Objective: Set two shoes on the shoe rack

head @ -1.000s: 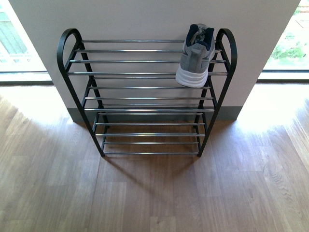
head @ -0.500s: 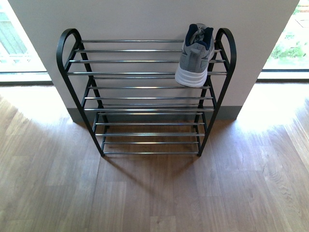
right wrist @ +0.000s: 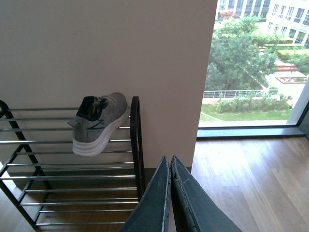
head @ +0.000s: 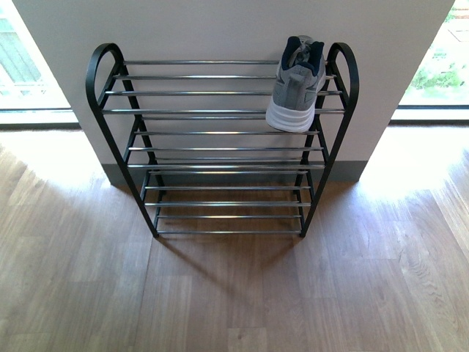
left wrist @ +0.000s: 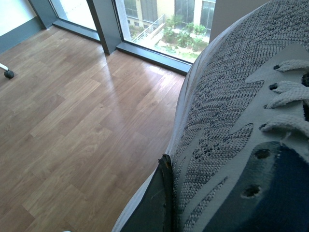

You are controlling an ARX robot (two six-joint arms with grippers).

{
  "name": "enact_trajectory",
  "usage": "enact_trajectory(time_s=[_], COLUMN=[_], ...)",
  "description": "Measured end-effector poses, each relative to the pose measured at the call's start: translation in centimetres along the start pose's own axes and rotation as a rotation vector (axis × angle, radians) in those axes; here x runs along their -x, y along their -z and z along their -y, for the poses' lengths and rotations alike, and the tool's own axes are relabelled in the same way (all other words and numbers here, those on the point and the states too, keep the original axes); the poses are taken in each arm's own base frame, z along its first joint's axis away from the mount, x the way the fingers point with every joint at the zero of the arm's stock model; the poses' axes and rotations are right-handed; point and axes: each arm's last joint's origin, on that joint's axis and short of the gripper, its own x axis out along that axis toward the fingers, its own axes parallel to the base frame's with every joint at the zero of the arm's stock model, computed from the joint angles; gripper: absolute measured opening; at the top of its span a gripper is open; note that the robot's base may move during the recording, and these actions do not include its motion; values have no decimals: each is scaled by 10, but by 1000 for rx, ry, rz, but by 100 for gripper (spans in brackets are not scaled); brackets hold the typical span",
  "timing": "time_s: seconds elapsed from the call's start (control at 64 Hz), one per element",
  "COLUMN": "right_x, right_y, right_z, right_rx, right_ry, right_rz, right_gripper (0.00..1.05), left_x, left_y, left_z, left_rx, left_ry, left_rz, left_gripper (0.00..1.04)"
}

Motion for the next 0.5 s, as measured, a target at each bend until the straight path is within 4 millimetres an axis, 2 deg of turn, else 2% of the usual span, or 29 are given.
enact_trajectory(time_s=[0.5], right_x=[15], right_y=[8], right_z=[0], right_rx=[0], right_ry=[1], right_rz=[17], right_gripper=[2], left_x=[0], left_y=[0], left_z=[0], left_rx=[0], left_ry=[0], left_rz=[0], left_gripper=[2])
